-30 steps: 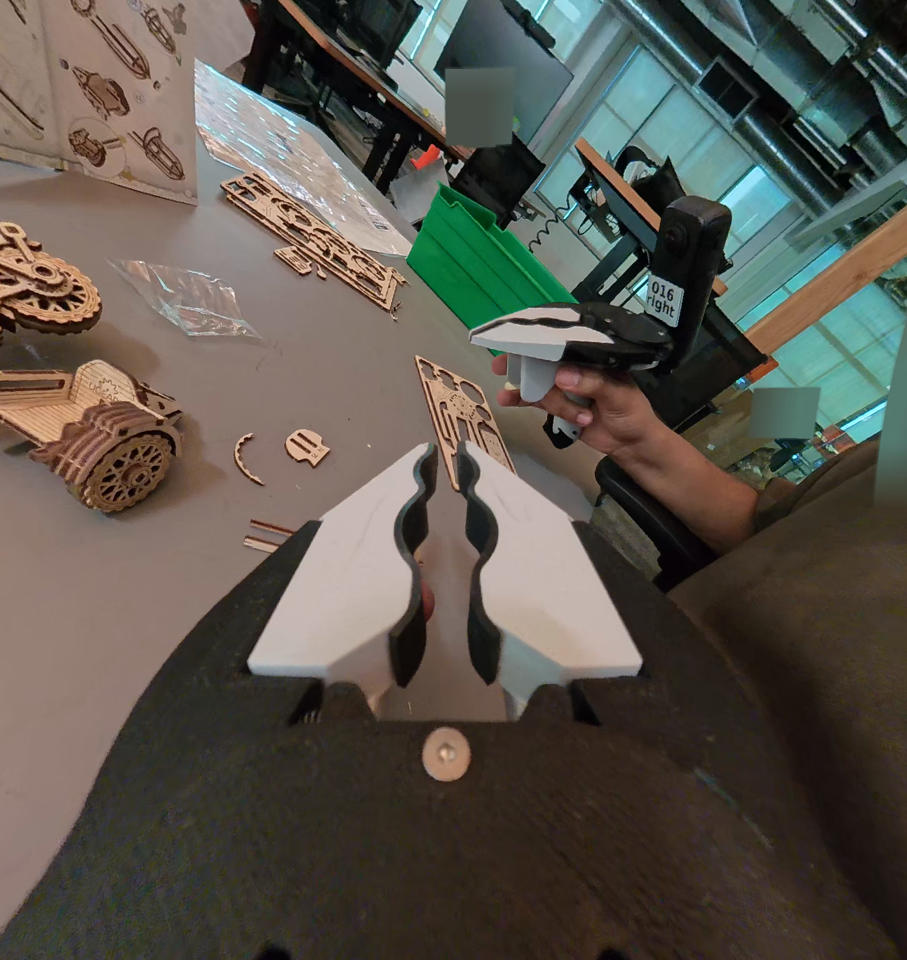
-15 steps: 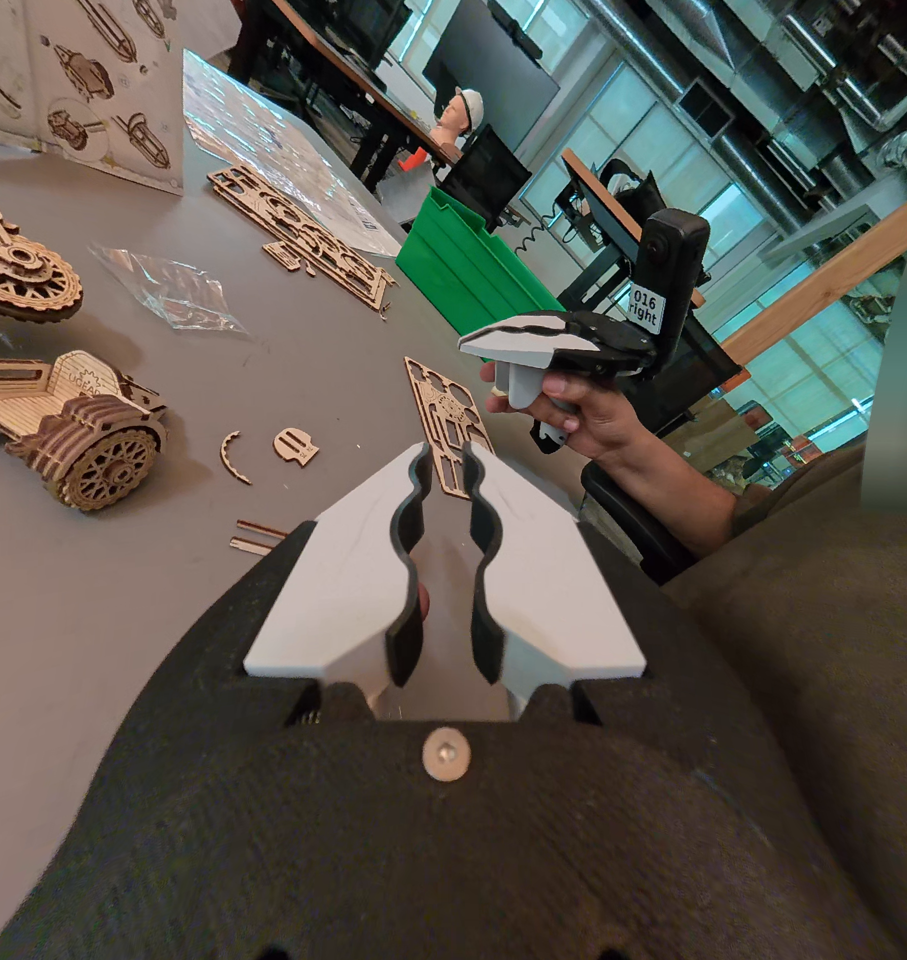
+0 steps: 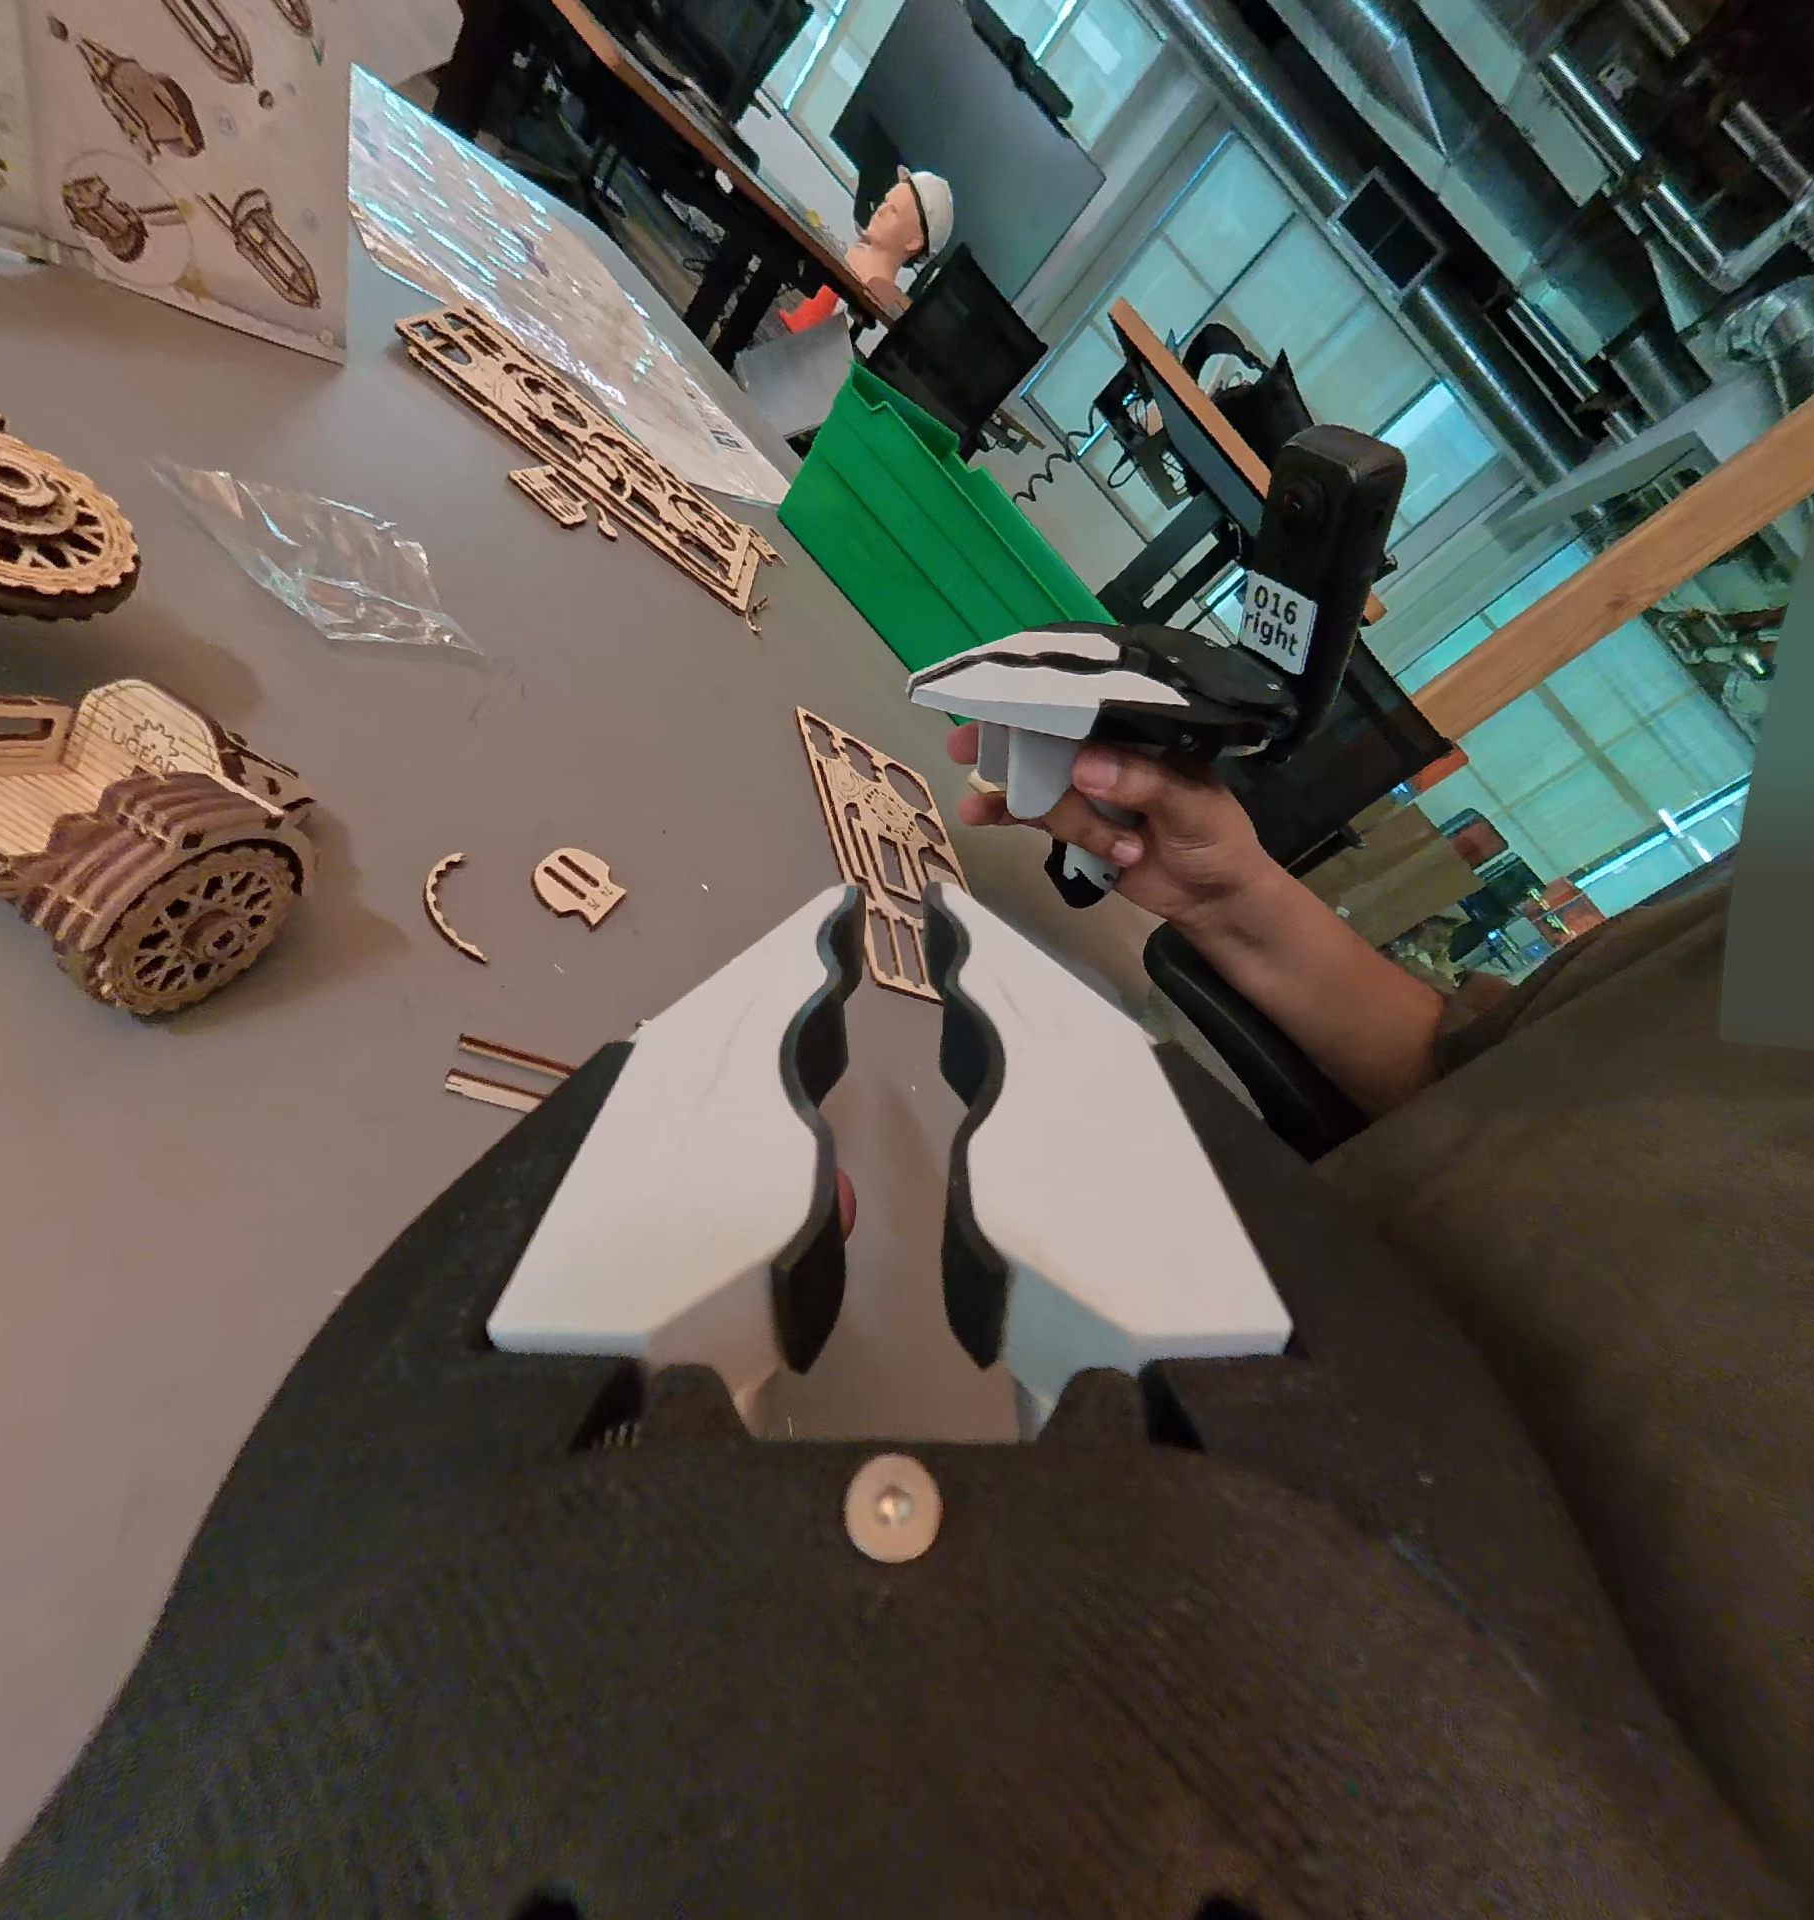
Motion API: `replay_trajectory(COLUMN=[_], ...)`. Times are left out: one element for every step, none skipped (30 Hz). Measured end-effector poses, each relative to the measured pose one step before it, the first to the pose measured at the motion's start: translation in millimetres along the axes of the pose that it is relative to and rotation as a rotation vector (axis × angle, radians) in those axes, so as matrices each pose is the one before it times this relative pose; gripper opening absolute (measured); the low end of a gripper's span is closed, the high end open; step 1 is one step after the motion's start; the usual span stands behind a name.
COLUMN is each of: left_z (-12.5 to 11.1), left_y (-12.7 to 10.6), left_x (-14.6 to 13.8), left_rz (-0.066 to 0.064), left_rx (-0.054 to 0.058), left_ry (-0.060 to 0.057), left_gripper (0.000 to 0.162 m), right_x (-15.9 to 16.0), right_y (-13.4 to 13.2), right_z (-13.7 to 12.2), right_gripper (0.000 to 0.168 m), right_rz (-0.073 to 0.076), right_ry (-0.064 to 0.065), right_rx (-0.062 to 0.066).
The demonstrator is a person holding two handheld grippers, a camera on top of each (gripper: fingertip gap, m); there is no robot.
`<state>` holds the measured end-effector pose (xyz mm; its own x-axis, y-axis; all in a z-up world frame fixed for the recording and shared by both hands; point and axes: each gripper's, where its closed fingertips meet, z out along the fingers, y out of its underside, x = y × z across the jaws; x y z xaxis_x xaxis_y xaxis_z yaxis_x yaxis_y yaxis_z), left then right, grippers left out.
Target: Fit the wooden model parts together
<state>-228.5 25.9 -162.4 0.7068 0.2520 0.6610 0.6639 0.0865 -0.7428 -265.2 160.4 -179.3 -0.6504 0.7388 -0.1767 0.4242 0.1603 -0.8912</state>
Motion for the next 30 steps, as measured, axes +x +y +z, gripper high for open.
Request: replay_trajectory(left_z=[-0.01,0.08,0.04,0.04,0.01,0.08,0.19,0.01,0.12,0.12,0.02,0.08,0.24,0.19,0.33,0.33,0.40,0.34,0.33,0.09,0.16,-0.01,0.06,-0.12,-0.04,0.05,0.00,0.09,0.16,0.06], left_y=[0.21,0.25,0.11,0.23,0.21,0.33,0.31,0.28,0.15,0.16,0.16,0.35,0.33,0.45,0.48,0.56,0.62,0.54,0.33,0.25,0.08,0.01,-0.05,-0.08,-0.05,-0.05,0.07,0.09,0.18,0.09], left_x=[0.09,0.22,0.25,0.17,0.24,0.17,0.15,0.10,0.15,0.08,0.03,0.14,0.19,0.20,0.34,0.14,0.23,0.21,0.09,0.06,0.00,-0.03,-0.14,-0.12,-0.01,-0.04,0.00,-0.05,0.03,0.06], left_rz=[0.0005,0.0007,0.0008,0.0003,0.0001,-0.0003,-0.0006,-0.0005,0.0001,0.0005,0.0005,0.0004,0.0008,0.0015,0.0020,0.0019,0.0018,0.0014,0.0014,0.0010,0.0006,0.0001,-0.0004,-0.0009,-0.0012,-0.0012,-0.0011,-0.0006,-0.0001,0.0001], left_rx=[-0.0014,-0.0012,-0.0007,-0.0005,-0.0009,-0.0017,-0.0020,-0.0014,-0.0010,-0.0010,-0.0011,-0.0014,-0.0022,-0.0025,-0.0027,-0.0033,-0.0036,-0.0031,-0.0021,-0.0012,-0.0005,-0.0001,0.0004,0.0006,0.0003,0.0000,-0.0004,-0.0006,-0.0007,-0.0006], left_ry=[0.0007,0.0011,0.0020,0.0012,0.0011,0.0012,0.0012,0.0008,0.0008,0.0005,0.0003,0.0008,0.0011,0.0010,0.0009,0.0004,0.0009,0.0007,0.0005,0.0001,0.0000,-0.0001,-0.0002,0.0000,0.0005,0.0006,0.0005,0.0002,0.0003,0.0003], left_gripper=[0.008,0.008,0.008,0.008,0.008,0.008,0.008,0.008,0.008,0.008,0.008,0.008,0.009,0.009,0.009,0.010,0.010,0.011,0.011,0.011,0.011,0.012,0.012,0.012,0.012,0.011,0.012,0.011,0.012,0.012], right_x=[-0.08,-0.07,0.00,-0.11,-0.39,-0.46,-0.45,-0.30,-0.29,-0.06,-0.17,-0.14,-0.11,-0.14,-0.25,-0.14,-0.24,-0.37,-0.34,-0.22,-0.22,-0.23,-0.22,-0.12,-0.09,-0.24,-0.13,-0.10,-0.25,-0.08], right_y=[-0.13,0.05,0.18,0.04,-0.28,-0.35,-0.35,-0.26,-0.13,-0.06,-0.08,0.03,0.00,0.15,0.04,-0.08,-0.14,-0.29,-0.17,-0.09,0.02,-0.07,-0.02,-0.13,-0.05,-0.20,-0.21,-0.12,-0.22,-0.21], right_z=[0.03,0.03,-0.01,0.11,-0.01,-0.03,-0.15,-0.02,-0.12,0.01,-0.05,-0.01,0.04,0.01,0.10,0.01,0.00,-0.01,0.02,-0.02,0.07,-0.03,0.03,0.04,0.03,-0.03,-0.08,0.06,-0.02,0.06], right_gripper=[0.000,0.000,0.000,0.000,0.000,0.000,0.000,0.000,0.000,0.000,0.001,0.001,0.001,0.002,0.002,0.002,0.002,0.003,0.003,0.004,0.004,0.005,0.005,0.005,0.006,0.006,0.007,0.008,0.009,0.011], right_rz=[-0.0010,-0.0007,-0.0002,0.0005,0.0013,0.0014,0.0009,0.0002,0.0001,0.0002,0.0001,0.0001,0.0002,0.0001,-0.0005,-0.0010,-0.0011,-0.0011,-0.0009,-0.0009,-0.0011,-0.0011,-0.0006,-0.0004,-0.0005,0.0000,0.0004,0.0000,-0.0005,-0.0005], right_ry=[-0.0004,-0.0003,-0.0002,-0.0011,-0.0026,-0.0035,-0.0031,-0.0024,-0.0020,-0.0013,-0.0010,-0.0010,-0.0011,-0.0011,-0.0010,-0.0008,-0.0012,-0.0019,-0.0018,-0.0009,-0.0006,-0.0010,-0.0009,-0.0004,-0.0009,-0.0011,-0.0006,-0.0007,-0.0014,-0.0004], right_rx=[0.0002,-0.0005,-0.0007,0.0000,0.0015,0.0021,0.0018,0.0013,0.0007,0.0002,-0.0001,-0.0002,-0.0003,-0.0004,-0.0005,-0.0002,0.0005,0.0010,0.0008,0.0002,-0.0001,0.0001,0.0003,0.0002,0.0004,0.0011,0.0013,0.0009,0.0012,0.0018])
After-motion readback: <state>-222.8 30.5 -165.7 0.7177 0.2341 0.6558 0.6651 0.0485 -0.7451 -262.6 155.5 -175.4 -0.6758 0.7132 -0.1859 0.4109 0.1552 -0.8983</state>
